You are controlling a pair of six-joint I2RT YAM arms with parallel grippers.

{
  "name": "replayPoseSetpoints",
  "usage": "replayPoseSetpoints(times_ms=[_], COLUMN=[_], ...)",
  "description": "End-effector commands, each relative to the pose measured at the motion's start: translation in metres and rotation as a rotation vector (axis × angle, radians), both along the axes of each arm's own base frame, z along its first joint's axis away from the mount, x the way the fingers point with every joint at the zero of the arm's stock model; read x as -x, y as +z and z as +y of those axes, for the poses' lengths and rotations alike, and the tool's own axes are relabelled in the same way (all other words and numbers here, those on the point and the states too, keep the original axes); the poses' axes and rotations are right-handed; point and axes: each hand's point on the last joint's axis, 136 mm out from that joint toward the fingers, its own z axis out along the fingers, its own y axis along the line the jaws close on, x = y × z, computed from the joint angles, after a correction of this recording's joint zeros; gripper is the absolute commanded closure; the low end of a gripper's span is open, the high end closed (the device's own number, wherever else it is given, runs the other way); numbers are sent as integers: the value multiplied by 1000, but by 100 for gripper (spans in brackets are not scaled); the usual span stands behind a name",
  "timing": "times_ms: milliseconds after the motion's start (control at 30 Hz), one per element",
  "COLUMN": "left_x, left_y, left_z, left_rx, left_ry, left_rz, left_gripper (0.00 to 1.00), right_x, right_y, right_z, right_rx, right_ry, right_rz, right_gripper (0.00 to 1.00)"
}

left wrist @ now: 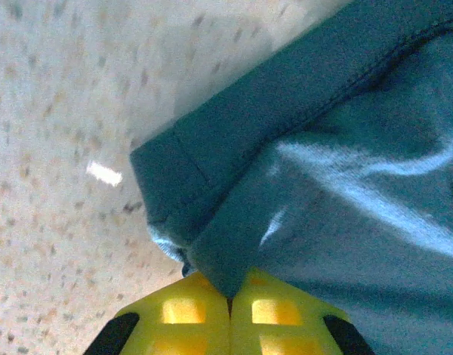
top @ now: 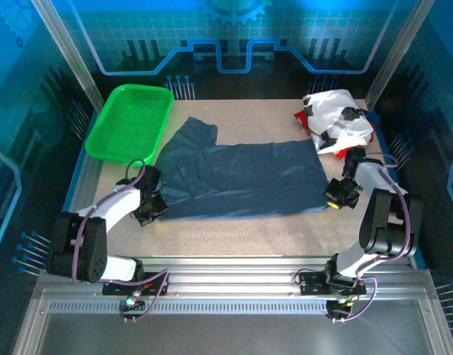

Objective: Fold and stack the t-shirts

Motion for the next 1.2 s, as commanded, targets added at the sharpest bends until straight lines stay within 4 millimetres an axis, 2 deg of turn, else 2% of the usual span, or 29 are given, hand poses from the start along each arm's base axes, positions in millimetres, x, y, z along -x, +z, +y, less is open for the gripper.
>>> replayPoseSetpoints(times_ms=[0,167,233,267,367,433,567,633,700,800,833,900,1033,1167], left_x=[34,58,56,56,52,43,11,-5,-22,-45,-50,-62,-73,-71], left_y=[-6,-1,3,6,23,44,110,136,148,139,133,116,85,60], left_z=[1,-1,-6,-7,-9,-9,-21,-35,-61,-99,-107,-121,-133,-139], left_rx=[25,42,67,78,86,89,106,123,206,326,347,401,435,434], left_ry=[59,82,99,109,116,117,75,22,-21,-50,-49,-25,24,34], left_rz=[97,138,106,103,76,26,-140,-202,-234,-236,-225,-204,-159,-93], left_gripper=[93,88,78,66,49,38,30,26,25,26,26,29,33,38], right_x=[22,43,48,50,50,43,19,5,-6,-17,-18,-20,-21,-21], right_y=[2,-1,0,1,9,22,72,101,127,148,152,156,164,169], right_z=[-6,2,4,6,12,16,29,43,62,96,106,125,146,152], right_rx=[38,16,6,-2,-32,-52,-98,-119,-132,-210,-233,-253,-273,-287], right_ry=[-21,-41,-49,-54,-68,-67,-8,61,158,299,341,430,520,548], right_rz=[44,62,61,56,25,-19,-185,-307,-424,-495,-500,-504,-537,-552], right_gripper=[100,98,90,85,55,42,22,15,7,4,0,0,0,0])
